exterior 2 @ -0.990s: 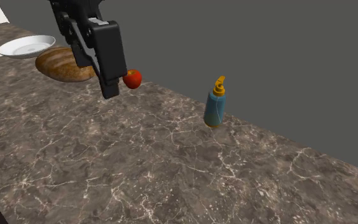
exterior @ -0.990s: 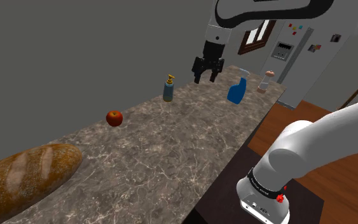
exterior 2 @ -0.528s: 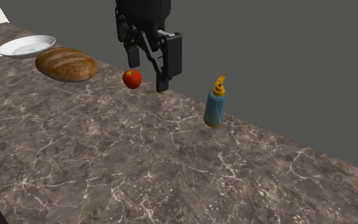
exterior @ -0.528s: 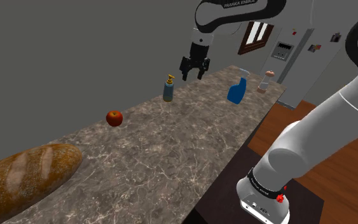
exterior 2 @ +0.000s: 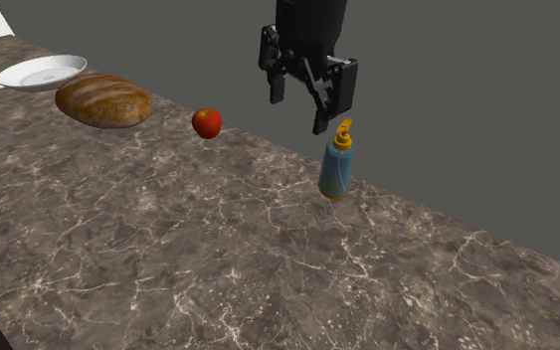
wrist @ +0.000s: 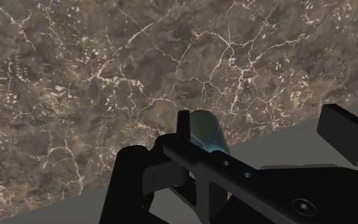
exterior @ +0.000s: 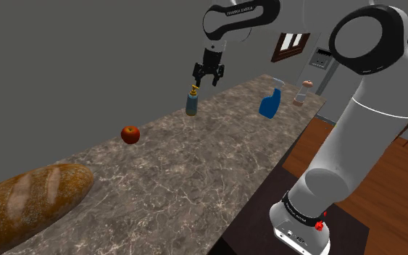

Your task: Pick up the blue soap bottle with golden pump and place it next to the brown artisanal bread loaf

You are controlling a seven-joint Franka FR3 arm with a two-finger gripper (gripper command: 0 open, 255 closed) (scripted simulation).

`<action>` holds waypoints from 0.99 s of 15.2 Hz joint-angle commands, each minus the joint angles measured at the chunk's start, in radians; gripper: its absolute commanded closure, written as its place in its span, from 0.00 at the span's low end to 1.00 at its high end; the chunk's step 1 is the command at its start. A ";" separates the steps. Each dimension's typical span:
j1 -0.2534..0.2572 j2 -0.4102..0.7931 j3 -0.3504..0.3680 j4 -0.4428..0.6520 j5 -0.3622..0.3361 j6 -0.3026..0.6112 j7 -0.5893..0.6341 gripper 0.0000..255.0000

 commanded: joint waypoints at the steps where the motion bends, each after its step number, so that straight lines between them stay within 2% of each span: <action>1: -0.005 0.070 -0.003 0.066 0.002 0.010 -0.004 0.00; 8: -0.029 0.352 -0.013 0.402 0.014 -0.021 -0.013 0.00; 15: -0.027 0.373 -0.010 0.341 0.017 0.062 -0.016 0.00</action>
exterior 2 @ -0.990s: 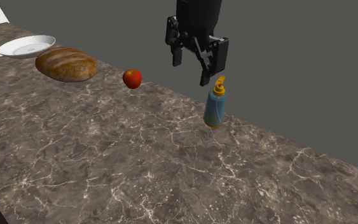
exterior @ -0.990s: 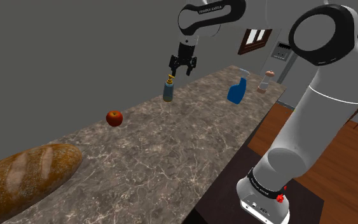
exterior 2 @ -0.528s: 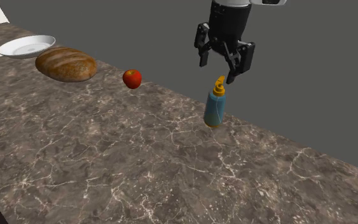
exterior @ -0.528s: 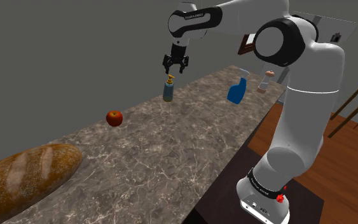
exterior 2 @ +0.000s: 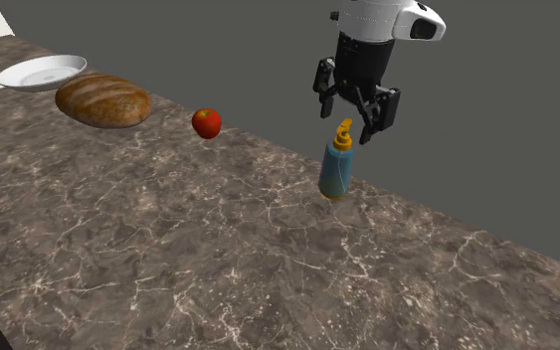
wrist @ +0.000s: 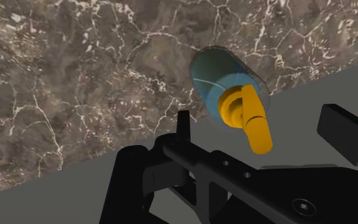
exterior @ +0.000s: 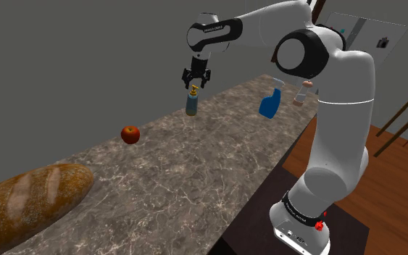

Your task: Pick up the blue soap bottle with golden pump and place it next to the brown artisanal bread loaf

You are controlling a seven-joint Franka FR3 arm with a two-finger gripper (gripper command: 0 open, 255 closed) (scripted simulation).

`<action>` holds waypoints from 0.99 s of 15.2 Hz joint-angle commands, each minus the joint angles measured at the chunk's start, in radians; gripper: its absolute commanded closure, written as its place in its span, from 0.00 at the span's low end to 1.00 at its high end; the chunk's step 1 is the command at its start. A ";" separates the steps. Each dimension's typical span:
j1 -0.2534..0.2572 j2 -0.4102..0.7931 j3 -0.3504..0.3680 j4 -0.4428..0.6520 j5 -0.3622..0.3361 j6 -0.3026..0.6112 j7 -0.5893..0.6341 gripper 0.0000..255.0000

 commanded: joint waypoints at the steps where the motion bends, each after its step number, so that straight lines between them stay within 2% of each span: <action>1: 0.000 0.010 0.001 -0.005 0.001 0.016 -0.001 0.00; 9: 0.000 0.011 0.001 -0.004 0.001 0.015 -0.001 0.00; 10: 0.000 0.011 0.001 -0.004 0.001 0.015 -0.001 1.00; 15: 0.000 0.011 0.001 -0.005 0.001 0.016 -0.001 1.00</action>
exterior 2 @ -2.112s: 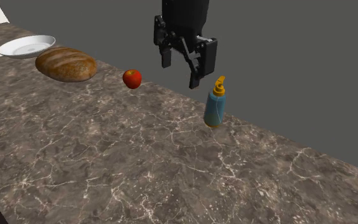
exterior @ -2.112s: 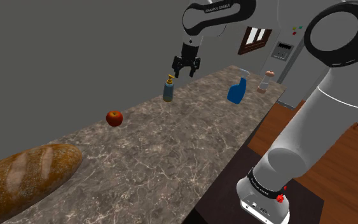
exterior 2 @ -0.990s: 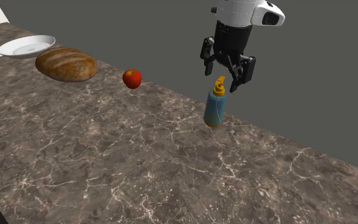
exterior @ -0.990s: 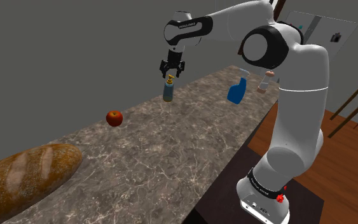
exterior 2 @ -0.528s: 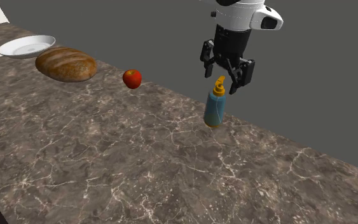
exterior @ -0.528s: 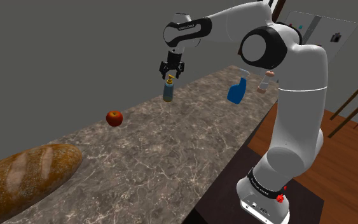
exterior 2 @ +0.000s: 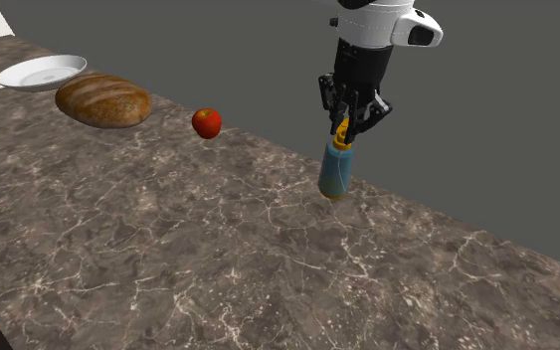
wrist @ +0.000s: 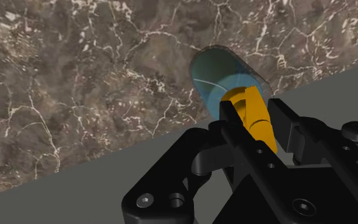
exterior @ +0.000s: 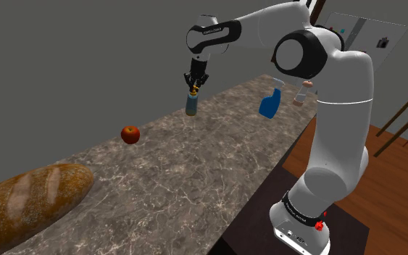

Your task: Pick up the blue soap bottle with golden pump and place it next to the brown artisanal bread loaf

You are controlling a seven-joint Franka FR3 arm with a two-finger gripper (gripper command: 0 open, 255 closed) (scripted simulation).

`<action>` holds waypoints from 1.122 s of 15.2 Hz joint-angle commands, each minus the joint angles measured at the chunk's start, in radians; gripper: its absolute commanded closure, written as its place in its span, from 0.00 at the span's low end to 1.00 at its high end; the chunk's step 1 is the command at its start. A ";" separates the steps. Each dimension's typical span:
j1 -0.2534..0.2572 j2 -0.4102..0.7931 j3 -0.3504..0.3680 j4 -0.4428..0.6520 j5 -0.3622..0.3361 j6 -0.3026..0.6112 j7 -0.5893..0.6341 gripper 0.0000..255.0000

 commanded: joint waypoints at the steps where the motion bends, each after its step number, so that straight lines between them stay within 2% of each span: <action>1: 0.000 0.000 0.000 0.000 0.000 0.000 0.000 1.00; 4: 0.000 0.000 0.000 0.000 0.000 0.000 0.000 1.00; 17: -0.002 -0.028 -0.003 0.132 -0.007 -0.160 0.012 1.00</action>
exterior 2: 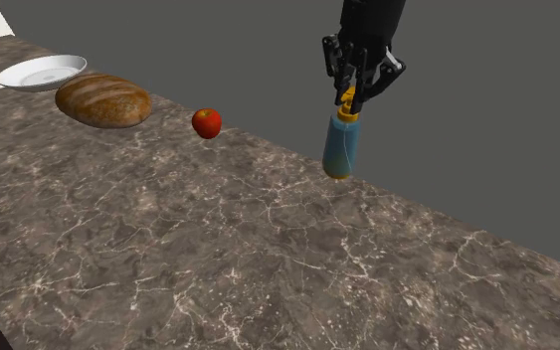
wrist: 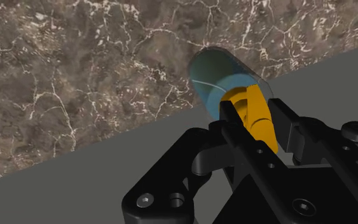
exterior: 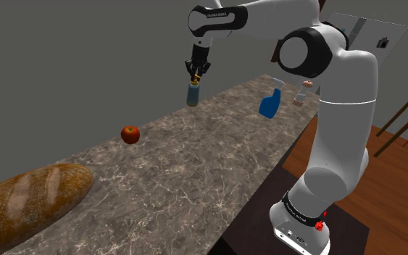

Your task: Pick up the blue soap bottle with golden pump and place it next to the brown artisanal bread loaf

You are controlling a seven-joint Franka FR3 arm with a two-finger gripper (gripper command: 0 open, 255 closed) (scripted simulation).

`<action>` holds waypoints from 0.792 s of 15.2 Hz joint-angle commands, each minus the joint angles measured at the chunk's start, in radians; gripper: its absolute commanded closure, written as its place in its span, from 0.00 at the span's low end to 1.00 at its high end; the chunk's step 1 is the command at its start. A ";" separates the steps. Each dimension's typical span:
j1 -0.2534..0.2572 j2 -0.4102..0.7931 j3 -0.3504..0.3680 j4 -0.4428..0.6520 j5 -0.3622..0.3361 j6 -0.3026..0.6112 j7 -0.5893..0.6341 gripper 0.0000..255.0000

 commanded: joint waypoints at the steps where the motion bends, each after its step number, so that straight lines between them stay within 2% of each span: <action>1: -0.001 0.002 0.000 0.031 0.000 -0.029 0.002 1.00; 12: -0.006 0.017 -0.001 0.202 -0.002 -0.185 0.011 1.00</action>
